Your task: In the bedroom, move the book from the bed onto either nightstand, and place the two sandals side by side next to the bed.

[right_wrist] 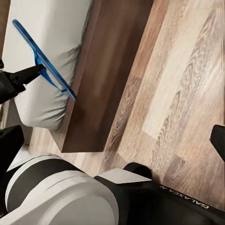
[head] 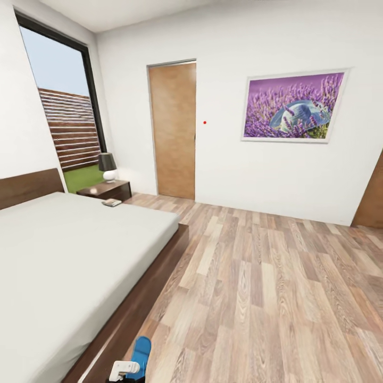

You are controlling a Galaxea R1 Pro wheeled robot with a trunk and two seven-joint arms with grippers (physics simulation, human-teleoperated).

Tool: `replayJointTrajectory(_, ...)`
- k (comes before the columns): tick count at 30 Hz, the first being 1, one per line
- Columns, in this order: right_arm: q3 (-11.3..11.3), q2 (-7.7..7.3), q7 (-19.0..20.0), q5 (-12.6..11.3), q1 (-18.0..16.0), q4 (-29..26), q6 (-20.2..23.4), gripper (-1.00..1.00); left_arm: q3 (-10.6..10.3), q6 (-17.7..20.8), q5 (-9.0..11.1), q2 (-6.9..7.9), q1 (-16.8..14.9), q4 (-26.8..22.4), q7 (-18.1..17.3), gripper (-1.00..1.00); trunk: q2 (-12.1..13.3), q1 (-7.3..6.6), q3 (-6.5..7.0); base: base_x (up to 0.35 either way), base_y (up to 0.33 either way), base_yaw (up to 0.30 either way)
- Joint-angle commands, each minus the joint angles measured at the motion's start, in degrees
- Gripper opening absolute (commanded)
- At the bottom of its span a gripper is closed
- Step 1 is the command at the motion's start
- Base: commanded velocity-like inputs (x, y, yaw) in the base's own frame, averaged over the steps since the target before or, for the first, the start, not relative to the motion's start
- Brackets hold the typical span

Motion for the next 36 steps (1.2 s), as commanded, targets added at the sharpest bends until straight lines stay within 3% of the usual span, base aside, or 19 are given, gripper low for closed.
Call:
replayJointTrajectory(1, 0.0, 0.02, 0.1, -0.3, 0.0, 0.0, 0.5, 1.00, 0.4, -0.3, -0.6, -0.01, 0.0, 0.0, -0.2, -1.00, 0.0, 0.00, -0.06, 0.000, 0.000, -0.285)
replayJointTrajectory(36, 0.0, 0.04, 0.1, -0.3, 0.0, 0.1, 0.5, 1.00, 0.4, -0.3, -0.6, -0.01, 0.0, 0.0, -0.2, -1.00, 0.0, 0.00, -0.06, 0.000, 0.000, -0.284)
